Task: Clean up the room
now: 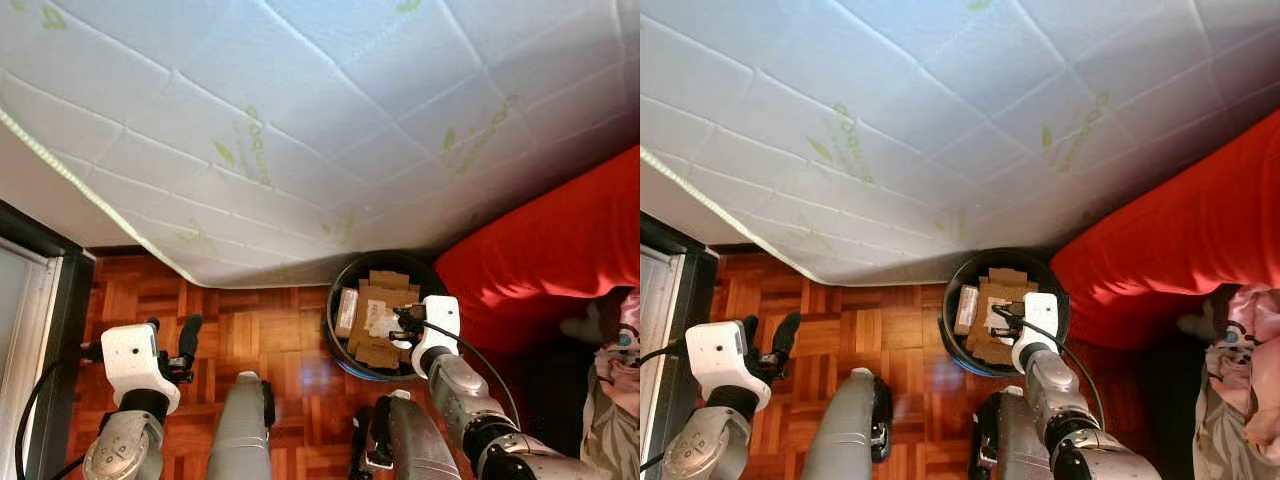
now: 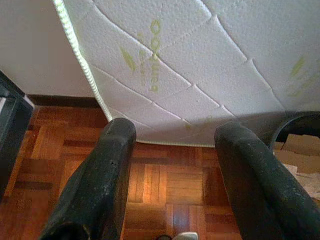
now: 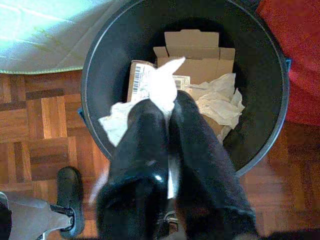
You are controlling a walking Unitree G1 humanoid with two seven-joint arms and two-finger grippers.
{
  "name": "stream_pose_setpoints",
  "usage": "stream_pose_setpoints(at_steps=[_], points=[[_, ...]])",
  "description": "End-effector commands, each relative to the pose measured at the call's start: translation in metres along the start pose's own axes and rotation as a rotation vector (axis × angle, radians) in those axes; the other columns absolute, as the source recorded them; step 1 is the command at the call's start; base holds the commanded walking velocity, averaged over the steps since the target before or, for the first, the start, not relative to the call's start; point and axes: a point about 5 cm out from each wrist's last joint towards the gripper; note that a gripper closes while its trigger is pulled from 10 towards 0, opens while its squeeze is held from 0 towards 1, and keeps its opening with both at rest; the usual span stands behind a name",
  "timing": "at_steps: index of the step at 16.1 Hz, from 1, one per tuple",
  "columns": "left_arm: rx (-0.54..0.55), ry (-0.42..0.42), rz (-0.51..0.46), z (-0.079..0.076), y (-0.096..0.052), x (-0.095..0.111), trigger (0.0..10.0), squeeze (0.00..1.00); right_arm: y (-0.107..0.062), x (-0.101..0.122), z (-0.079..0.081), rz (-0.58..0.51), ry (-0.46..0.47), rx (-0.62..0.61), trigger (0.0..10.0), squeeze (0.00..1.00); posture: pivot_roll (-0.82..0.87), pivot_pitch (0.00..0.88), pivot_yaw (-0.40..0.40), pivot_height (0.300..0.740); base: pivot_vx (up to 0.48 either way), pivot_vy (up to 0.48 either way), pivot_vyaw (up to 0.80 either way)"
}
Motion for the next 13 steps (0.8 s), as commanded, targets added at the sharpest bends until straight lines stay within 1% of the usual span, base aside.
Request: stream_pose_setpoints(at_steps=[1, 7, 8, 10, 12, 13], points=[[0.013, 0.008, 0.031, 0.004, -0.007, -0.003, 10.0, 0.0, -0.004, -0.015, -0.002, 0.053, 0.013, -0.013, 10.0, 1.0, 0.24, 0.488, -0.04, 0.667, 0.0, 0.0, 0.0], [0.003, 0.013, 0.036, 0.004, -0.008, -0.001, 10.0, 0.0, -0.002, -0.012, 0.003, 0.046, 0.017, -0.001, 10.0, 1.0, 0.26, 0.478, -0.033, 0.667, 0.0, 0.0, 0.0], [-0.001, 0.015, 0.036, 0.003, -0.007, 0.001, 10.0, 0.0, -0.002, -0.013, 0.005, 0.051, 0.023, 0.024, 10.0, 1.0, 0.26, 0.48, -0.031, 0.667, 0.0, 0.0, 0.0], [-0.005, 0.018, 0.038, 0.002, -0.008, 0.001, 10.0, 0.0, -0.002, -0.014, 0.008, 0.053, 0.002, 0.049, 10.0, 1.0, 0.26, 0.482, -0.029, 0.667, 0.0, 0.0, 0.0], [-0.006, 0.019, 0.041, 0.002, -0.008, 0.0, 10.0, 0.0, -0.002, -0.014, 0.007, 0.054, 0.001, 0.037, 10.0, 1.0, 0.25, 0.481, -0.03, 0.667, 0.0, 0.0, 0.0], [-0.004, 0.018, 0.046, 0.003, -0.006, -0.002, 10.0, 0.0, -0.002, -0.013, 0.004, 0.051, 0.004, 0.022, 10.0, 0.6, 0.25, 0.472, -0.03, 0.667, 0.0, 0.0, 0.0]])
Point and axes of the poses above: a point about 5 cm out from each wrist's last joint towards the gripper, its own y axis pointing out of the wrist towards the gripper, its own x axis along the axis of the wrist's last joint, z = x × y, and after that the axes turned 1 degree about y, right-handed
